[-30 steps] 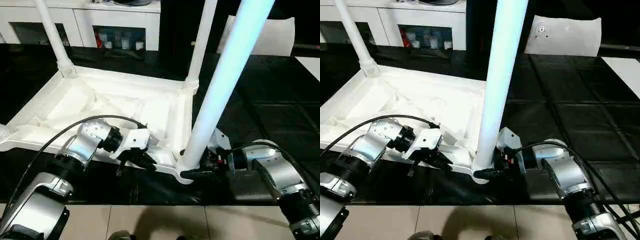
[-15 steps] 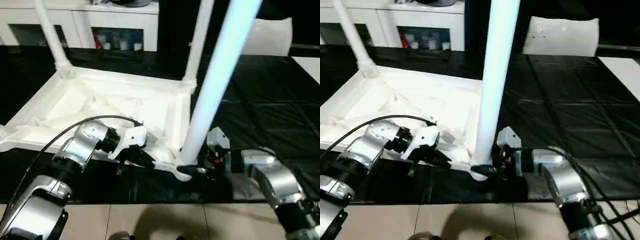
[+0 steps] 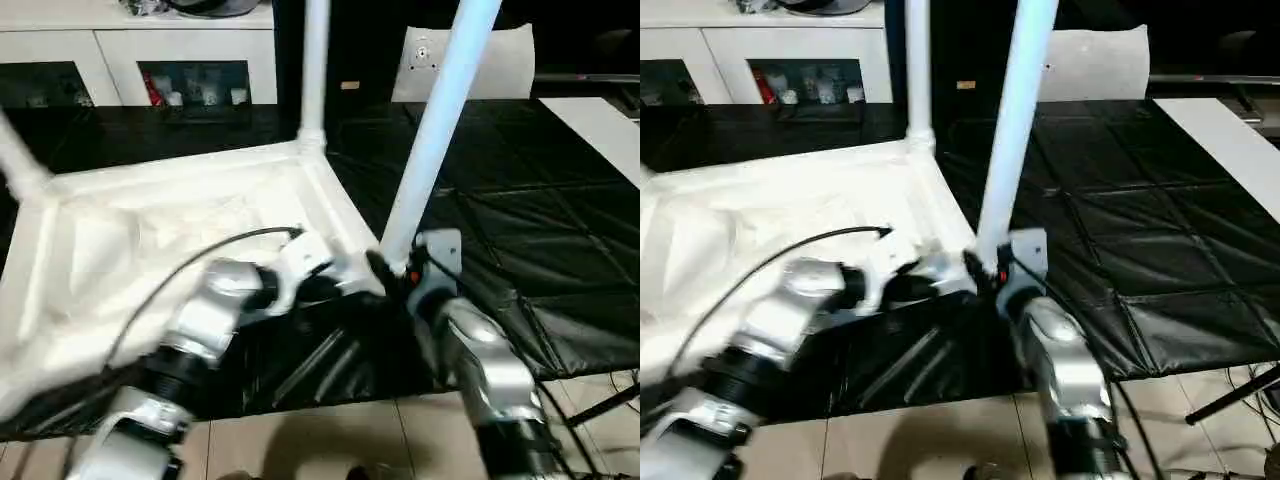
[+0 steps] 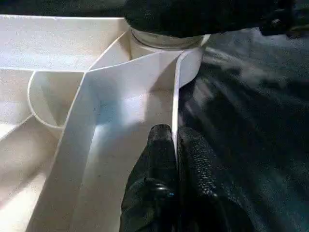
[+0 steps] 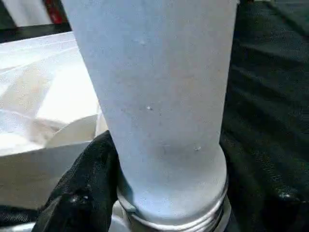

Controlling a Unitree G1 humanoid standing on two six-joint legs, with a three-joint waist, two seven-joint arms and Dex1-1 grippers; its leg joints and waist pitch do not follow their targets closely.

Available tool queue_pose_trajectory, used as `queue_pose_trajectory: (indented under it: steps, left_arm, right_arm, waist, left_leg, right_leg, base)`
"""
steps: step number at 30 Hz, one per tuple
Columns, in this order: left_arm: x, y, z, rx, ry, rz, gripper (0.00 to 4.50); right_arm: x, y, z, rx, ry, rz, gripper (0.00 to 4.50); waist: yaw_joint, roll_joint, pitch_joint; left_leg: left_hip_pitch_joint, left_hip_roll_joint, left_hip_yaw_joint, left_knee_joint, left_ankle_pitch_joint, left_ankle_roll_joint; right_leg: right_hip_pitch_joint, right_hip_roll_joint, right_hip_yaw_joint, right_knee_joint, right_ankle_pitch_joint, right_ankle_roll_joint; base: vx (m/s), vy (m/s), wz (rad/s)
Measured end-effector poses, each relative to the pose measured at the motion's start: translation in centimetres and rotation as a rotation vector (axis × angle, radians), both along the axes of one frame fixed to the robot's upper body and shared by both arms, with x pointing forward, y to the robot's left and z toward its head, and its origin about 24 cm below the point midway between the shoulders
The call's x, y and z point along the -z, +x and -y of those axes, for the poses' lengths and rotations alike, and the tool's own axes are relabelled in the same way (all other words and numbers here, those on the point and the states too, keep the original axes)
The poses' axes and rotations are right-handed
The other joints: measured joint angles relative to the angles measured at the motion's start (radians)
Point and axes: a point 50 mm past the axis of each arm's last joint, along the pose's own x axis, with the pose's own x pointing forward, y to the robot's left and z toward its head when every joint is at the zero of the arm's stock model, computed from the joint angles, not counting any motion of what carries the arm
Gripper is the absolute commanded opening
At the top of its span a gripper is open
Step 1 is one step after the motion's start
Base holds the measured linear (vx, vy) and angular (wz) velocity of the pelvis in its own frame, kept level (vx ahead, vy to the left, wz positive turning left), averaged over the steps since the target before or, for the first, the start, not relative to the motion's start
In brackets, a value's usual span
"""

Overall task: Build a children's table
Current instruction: Rotate leg to tighten

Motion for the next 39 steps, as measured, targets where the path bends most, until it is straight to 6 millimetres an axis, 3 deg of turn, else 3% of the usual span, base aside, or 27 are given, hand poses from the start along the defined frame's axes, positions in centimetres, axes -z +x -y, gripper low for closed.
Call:
queue_pose_trajectory:
  steps: [5, 10, 13, 21, 31, 35, 39]
  left_arm:
    - [-0.1, 0.2, 0.1, 0.007, 0.005, 0.012, 0.0]
    - [-0.3, 0.3, -1.0, 0.048, 0.018, 0.023, 0.0]
    - [-0.4, 0.4, -2.3, 0.089, 0.032, 0.043, 0.0]
    - [-0.6, 0.0, -5.6, 0.277, 0.058, 0.029, 0.0]
    - [-0.9, -0.3, -6.9, 0.494, 0.089, -0.032, 0.0]
    - [-1.0, -0.7, -6.6, 0.586, 0.102, -0.055, 0.0]
    - [-1.1, -0.6, -6.3, 0.645, 0.118, -0.061, 0.0]
  right_arm:
    - [-0.1, -0.1, 0.1, -0.008, 0.005, 0.018, 3.76]
    - [-0.2, -0.9, 1.1, -0.142, -0.004, 0.042, 4.32]
    - [-0.3, -1.5, 1.2, -0.255, -0.004, 0.057, 4.46]
    - [-1.9, -2.1, 4.8, -0.55, -0.107, 0.098, 4.46]
    - [-3.0, -2.7, 5.2, -0.968, -0.212, 0.058, 4.46]
    - [-2.8, -2.7, 4.5, -1.068, -0.22, 0.039, 4.46]
    - [-2.8, -2.7, 4.1, -1.14, -0.224, 0.032, 4.18]
  waist:
    - [0.002, 0.001, 0.0]
    - [0.002, 0.002, 0.002]
    - [-0.004, 0.003, 0.004]
    - [0.004, 0.0, 0.006]
    - [0.04, -0.005, 0.009]
    - [0.06, -0.007, 0.01]
    - [0.071, -0.01, 0.011]
  left_leg:
    - [0.0, 0.0, 0.0, -0.003, 0.0, 0.0]
    - [-0.001, 0.0, 0.0, -0.004, 0.0, 0.0]
    - [-0.004, 0.001, 0.0, -0.006, 0.0, 0.0]
    - [-0.002, 0.002, -0.001, -0.007, 0.003, 0.006]
    - [-0.004, 0.002, 0.0, -0.005, 0.002, 0.008]
    - [-0.004, 0.002, 0.0, -0.005, 0.002, 0.008]
    - [-0.004, 0.002, 0.001, -0.003, 0.002, 0.009]
  right_leg:
    - [-0.001, 0.0, 0.0, 0.0, 0.0, 0.0]
    - [-0.002, 0.001, -0.001, 0.0, 0.0, 0.0]
    - [-0.002, 0.002, -0.001, 0.001, -0.001, 0.001]
    - [-0.005, 0.002, -0.001, 0.0, 0.0, -0.001]
    - [-0.005, 0.002, -0.002, 0.0, 0.0, -0.002]
    - [-0.005, 0.001, -0.002, 0.0, 0.0, -0.002]
    - [-0.005, 0.001, -0.002, 0.001, 0.0, -0.002]
  base:
    - [0.0, 0.0, 0.0]
    - [0.0, 0.0, 0.0]
    - [0.0, 0.0, 0.0]
    - [0.0, 0.0, 0.0]
    - [0.0, 0.0, 0.0]
    - [0.0, 0.0, 0.0]
    - [0.0, 0.0, 0.0]
